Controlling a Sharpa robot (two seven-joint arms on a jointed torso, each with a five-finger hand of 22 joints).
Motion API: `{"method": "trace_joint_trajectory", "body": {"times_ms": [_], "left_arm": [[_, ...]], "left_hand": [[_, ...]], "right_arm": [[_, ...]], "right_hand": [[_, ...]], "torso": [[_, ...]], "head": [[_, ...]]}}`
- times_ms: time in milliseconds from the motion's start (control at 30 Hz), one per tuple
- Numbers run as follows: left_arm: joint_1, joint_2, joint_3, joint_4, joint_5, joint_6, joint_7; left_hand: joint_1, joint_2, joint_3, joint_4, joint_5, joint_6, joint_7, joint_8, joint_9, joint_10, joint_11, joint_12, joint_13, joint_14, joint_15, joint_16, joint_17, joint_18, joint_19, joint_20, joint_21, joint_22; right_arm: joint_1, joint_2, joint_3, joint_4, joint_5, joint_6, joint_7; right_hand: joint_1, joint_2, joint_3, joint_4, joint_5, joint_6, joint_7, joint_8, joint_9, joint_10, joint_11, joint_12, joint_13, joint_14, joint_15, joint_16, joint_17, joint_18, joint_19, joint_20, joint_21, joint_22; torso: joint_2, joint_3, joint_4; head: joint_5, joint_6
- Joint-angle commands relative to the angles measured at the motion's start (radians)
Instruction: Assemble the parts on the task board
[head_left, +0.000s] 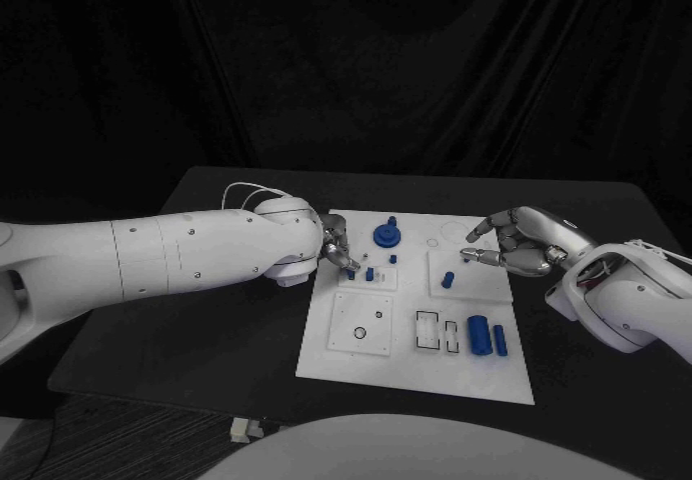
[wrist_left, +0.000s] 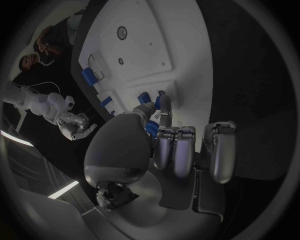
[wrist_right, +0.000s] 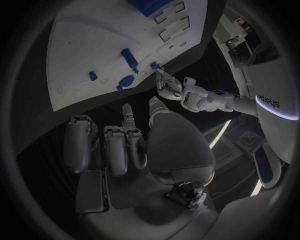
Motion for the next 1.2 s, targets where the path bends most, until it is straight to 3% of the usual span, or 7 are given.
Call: {"method": "trace_joint_trajectory", "body": {"times_ms": [33,1000,1133,1167,1200], "left_arm": [[0.0,0.002,0.001,0.002,0.0,0.019,0.015],[-0.001,0.002,0.001,0.0,0.0,0.046,0.025],[-0.001,0.004,0.001,-0.003,0.0,0.045,0.025],[-0.001,0.004,0.001,-0.004,0.0,0.046,0.024],[-0.001,0.005,0.001,-0.005,0.0,0.046,0.024]], "left_hand": [[-0.002,0.007,0.059,-0.051,-0.001,-0.008,0.0,0.006,0.001,0.103,-0.006,0.004,0.263,0.104,-0.007,0.003,0.264,0.018,0.009,-0.004,-0.005,0.221],[0.01,0.005,0.071,-0.067,-0.001,-0.014,0.0,0.011,0.008,0.103,-0.006,0.004,0.263,0.104,-0.006,0.003,0.264,0.019,0.006,-0.004,-0.009,0.219],[0.0,0.007,0.07,-0.063,-0.03,-0.019,0.001,0.014,0.013,0.103,-0.004,0.004,0.263,0.104,-0.005,0.003,0.264,0.019,0.006,-0.003,-0.01,0.219],[-0.013,0.01,0.065,-0.055,-0.083,-0.024,0.001,0.014,0.015,0.103,-0.005,0.004,0.263,0.104,-0.005,0.003,0.264,0.02,0.002,-0.002,-0.015,0.217],[-0.02,0.011,0.061,-0.049,-0.104,-0.027,0.002,0.014,0.016,0.103,-0.004,0.004,0.263,0.104,-0.004,0.003,0.264,0.021,0.001,-0.002,-0.016,0.217]], "right_arm": [[-0.003,-0.001,0.001,0.002,-0.002,0.0,-0.014],[-0.004,-0.001,0.001,0.001,-0.002,0.0,-0.014],[-0.004,-0.001,0.001,0.001,-0.002,0.0,-0.014],[-0.004,-0.001,0.001,0.001,-0.002,0.001,-0.014],[-0.004,-0.001,0.001,0.001,-0.002,0.001,-0.014]], "right_hand": [[0.01,-0.003,-0.001,-0.004,0.007,0.005,0.001,-0.005,-0.001,0.102,0.005,0.003,0.263,0.096,0.004,-0.006,0.231,0.008,-0.003,0.003,-0.006,0.188],[0.012,-0.003,-0.002,-0.003,0.006,0.005,0.001,-0.006,-0.002,0.102,0.006,0.003,0.262,0.096,0.004,-0.006,0.231,0.009,-0.003,0.004,-0.006,0.188],[0.012,-0.003,-0.002,-0.003,0.006,0.005,0.001,-0.006,-0.002,0.102,0.006,0.003,0.262,0.096,0.004,-0.006,0.231,0.009,-0.003,0.004,-0.006,0.188],[0.012,-0.003,-0.002,-0.003,0.006,0.005,0.001,-0.006,-0.002,0.102,0.006,0.003,0.262,0.096,0.004,-0.006,0.231,0.009,-0.003,0.004,-0.006,0.188],[0.012,-0.003,-0.002,-0.003,0.006,0.005,0.001,-0.006,-0.002,0.102,0.006,0.003,0.262,0.096,0.004,-0.006,0.231,0.009,-0.003,0.004,-0.006,0.188]], "torso": [[0.0,0.0002,0.0003],[0.0,0.0001,0.0003],[0.0,0.0001,0.0002],[0.0,0.0001,0.0002],[0.0,0.0002,0.0003]], "head": [[0.001,0.0],[0.002,0.0],[0.003,0.0],[0.003,0.0],[0.003,0.0]]}}
